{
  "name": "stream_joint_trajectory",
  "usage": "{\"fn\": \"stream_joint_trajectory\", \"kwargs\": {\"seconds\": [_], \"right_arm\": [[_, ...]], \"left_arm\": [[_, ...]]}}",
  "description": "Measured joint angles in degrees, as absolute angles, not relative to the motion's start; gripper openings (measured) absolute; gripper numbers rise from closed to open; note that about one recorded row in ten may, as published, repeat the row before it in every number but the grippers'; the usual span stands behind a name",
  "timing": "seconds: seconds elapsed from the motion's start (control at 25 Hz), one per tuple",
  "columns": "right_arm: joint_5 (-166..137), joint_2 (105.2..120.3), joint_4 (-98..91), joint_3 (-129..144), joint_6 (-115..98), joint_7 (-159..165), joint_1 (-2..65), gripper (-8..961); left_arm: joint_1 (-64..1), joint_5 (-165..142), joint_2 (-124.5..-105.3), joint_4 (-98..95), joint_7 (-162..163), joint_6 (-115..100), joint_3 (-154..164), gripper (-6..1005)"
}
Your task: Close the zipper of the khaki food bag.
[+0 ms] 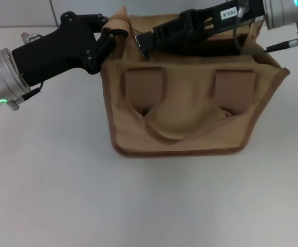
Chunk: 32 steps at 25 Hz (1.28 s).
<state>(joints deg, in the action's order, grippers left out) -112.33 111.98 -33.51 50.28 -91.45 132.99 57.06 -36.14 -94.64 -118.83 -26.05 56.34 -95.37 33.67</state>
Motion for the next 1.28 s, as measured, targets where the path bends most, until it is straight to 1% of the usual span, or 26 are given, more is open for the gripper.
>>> {"fn": "stream_joint_trajectory", "kwargs": {"seconds": [0.24, 0.28, 0.68, 1.12, 1.28], "right_arm": [[-112.3, 112.76, -33.6, 53.0, -89.6, 133.6, 57.5, 368], [-112.3, 113.07, -33.7, 53.0, -89.6, 133.7, 57.5, 368], [-112.0, 113.53, -33.9, 53.0, -89.5, 133.7, 57.1, 366], [-111.9, 113.5, -35.2, 52.3, -89.0, 132.9, 55.5, 363], [-111.9, 113.97, -36.1, 52.7, -88.3, 132.8, 55.1, 357]], "left_arm": [[-36.8, -94.6, -118.83, -24.9, 56.3, -95.7, 33.4, 40], [-37.1, -94.6, -118.83, -24.7, 56.3, -95.7, 33.3, 41], [-39.6, -94.1, -119.05, -21.8, 55.2, -95.5, 33.7, 44], [-38.9, -91.4, -118.87, -21.7, 55.4, -95.0, 33.1, 47], [-39.3, -91.4, -119.05, -20.9, 55.5, -94.9, 33.4, 48]]}}
